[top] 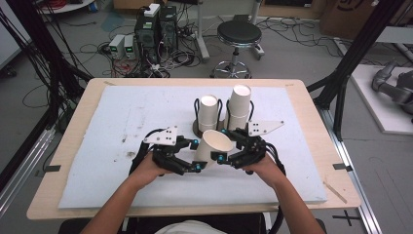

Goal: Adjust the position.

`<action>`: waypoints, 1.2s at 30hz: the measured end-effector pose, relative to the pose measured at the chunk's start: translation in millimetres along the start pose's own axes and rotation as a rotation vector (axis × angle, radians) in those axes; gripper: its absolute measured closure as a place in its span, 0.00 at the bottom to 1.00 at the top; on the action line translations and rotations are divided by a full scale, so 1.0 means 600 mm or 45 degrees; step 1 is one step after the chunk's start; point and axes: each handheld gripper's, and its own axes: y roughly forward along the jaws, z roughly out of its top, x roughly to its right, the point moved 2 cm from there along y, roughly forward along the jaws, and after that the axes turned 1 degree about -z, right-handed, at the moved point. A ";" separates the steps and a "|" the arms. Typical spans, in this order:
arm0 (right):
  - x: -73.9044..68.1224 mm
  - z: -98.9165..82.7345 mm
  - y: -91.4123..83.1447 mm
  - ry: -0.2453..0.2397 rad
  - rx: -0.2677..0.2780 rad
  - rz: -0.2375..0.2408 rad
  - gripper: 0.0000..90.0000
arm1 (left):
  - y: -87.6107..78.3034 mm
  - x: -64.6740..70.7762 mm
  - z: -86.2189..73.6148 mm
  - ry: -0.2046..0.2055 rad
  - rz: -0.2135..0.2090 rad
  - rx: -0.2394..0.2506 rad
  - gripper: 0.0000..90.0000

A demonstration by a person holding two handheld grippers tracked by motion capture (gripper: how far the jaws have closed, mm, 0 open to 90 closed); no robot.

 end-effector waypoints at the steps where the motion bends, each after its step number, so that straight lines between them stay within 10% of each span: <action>1: 0.001 0.000 -0.001 -0.008 0.002 -0.004 0.29 | 0.000 -0.001 -0.001 -0.006 0.007 -0.007 0.40; 15: -0.003 0.000 0.003 -0.079 -0.043 0.005 0.42 | 0.013 0.004 -0.004 0.023 0.033 -0.066 0.40; 22: -0.003 0.002 0.002 -0.013 0.010 0.001 0.24 | 0.009 0.003 -0.003 0.027 0.030 -0.056 0.40; 36: -0.006 0.002 0.003 -0.087 -0.045 -0.005 0.43 | 0.017 0.005 -0.003 0.018 0.046 -0.068 0.32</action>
